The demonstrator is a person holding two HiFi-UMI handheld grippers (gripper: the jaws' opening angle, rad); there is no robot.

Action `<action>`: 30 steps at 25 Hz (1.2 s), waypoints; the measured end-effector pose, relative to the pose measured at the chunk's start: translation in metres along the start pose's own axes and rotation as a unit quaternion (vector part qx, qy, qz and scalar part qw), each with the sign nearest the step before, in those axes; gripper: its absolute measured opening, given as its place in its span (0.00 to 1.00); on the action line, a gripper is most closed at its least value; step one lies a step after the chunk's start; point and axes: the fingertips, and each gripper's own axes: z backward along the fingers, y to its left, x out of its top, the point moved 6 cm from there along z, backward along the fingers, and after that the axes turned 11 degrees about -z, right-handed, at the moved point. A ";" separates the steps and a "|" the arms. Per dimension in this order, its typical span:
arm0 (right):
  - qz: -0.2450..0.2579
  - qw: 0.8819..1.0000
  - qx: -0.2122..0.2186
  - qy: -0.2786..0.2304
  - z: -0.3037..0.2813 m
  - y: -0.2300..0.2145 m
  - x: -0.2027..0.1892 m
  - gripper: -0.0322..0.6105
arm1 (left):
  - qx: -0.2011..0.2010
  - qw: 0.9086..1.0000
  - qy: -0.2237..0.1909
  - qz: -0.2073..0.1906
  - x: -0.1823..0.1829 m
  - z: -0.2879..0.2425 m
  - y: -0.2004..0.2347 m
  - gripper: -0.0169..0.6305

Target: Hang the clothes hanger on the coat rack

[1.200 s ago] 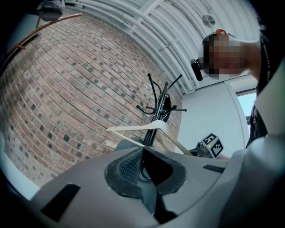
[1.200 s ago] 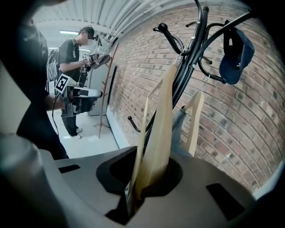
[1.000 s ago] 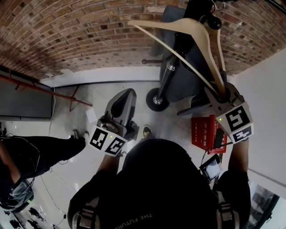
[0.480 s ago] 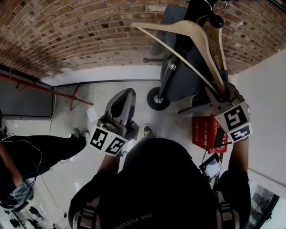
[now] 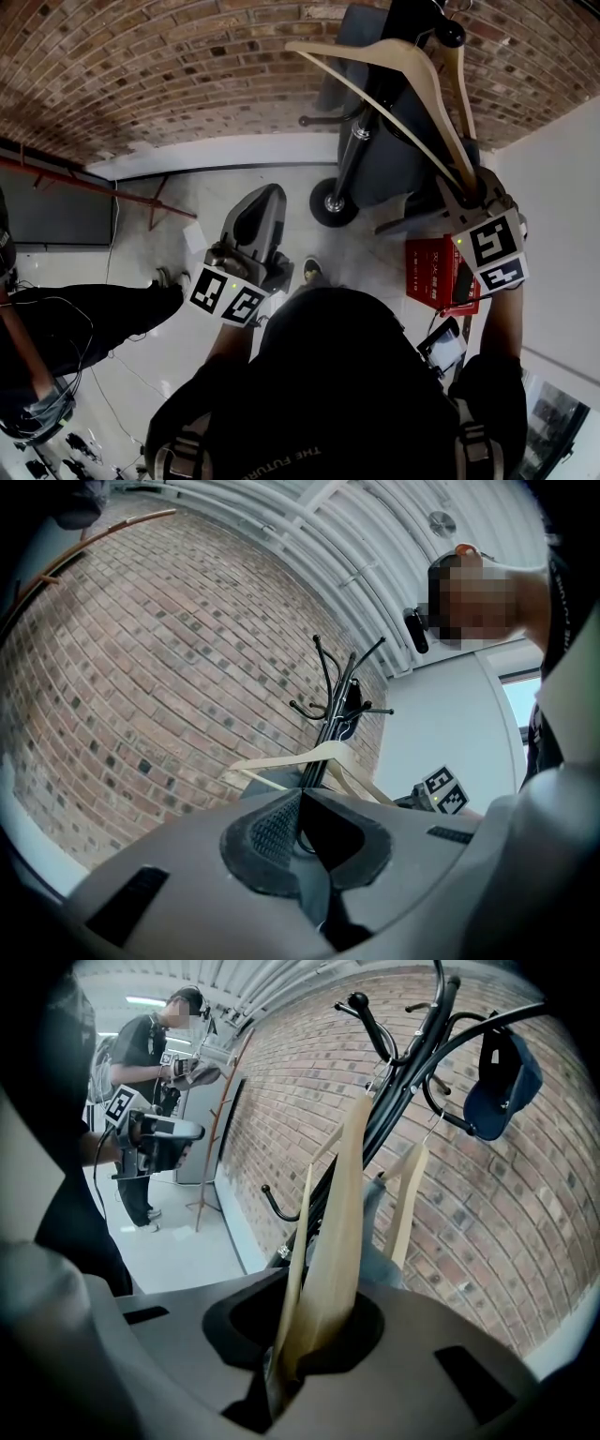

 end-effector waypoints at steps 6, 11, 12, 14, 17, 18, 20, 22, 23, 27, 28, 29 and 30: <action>0.001 1.000 -0.021 0.002 -0.005 -0.004 -0.003 0.11 | 0.005 1.000 -0.001 0.002 0.001 0.002 0.002 0.06; -0.003 1.000 -0.022 -0.004 -0.007 -0.003 -0.001 0.12 | 0.009 1.000 -0.001 0.004 0.002 0.005 0.003 0.06; -0.005 1.000 -0.020 -0.005 -0.007 -0.002 -0.001 0.12 | 0.009 1.000 0.000 0.004 0.002 0.005 0.003 0.06; -0.006 1.000 -0.015 -0.009 -0.007 0.000 -0.001 0.12 | 0.008 1.000 0.000 0.003 0.002 0.007 0.003 0.06; -0.012 1.000 -0.013 -0.015 -0.006 0.001 -0.002 0.13 | 0.007 1.000 -0.002 0.000 0.004 0.007 0.003 0.06; -0.015 1.000 -0.012 -0.018 -0.006 0.001 -0.001 0.14 | 0.006 1.000 -0.002 0.000 0.004 0.006 0.004 0.06; -0.026 0.999 -0.011 -0.027 -0.005 0.000 0.001 0.15 | 0.005 1.000 -0.002 0.000 0.006 0.006 0.006 0.06; -0.037 0.998 -0.009 -0.041 -0.001 0.000 0.004 0.17 | 0.004 1.000 -0.002 0.001 0.007 0.006 0.006 0.06; -0.043 0.998 -0.008 -0.050 0.002 -0.001 0.005 0.17 | 0.003 1.000 -0.001 0.001 0.007 0.006 0.005 0.06; -0.051 0.996 -0.010 -0.075 0.011 -0.004 0.009 0.19 | -0.001 1.000 -0.001 0.002 0.006 0.005 0.000 0.06; -0.049 0.996 -0.012 -0.076 0.011 -0.005 0.011 0.19 | -0.003 1.000 -0.002 0.002 0.007 0.004 0.000 0.06; -0.047 0.996 -0.014 -0.076 0.012 -0.005 0.012 0.19 | -0.005 1.000 -0.002 0.002 0.008 0.003 0.001 0.06; -0.046 0.996 -0.016 -0.077 0.013 -0.005 0.013 0.19 | -0.007 1.000 -0.003 0.002 0.009 0.002 0.001 0.06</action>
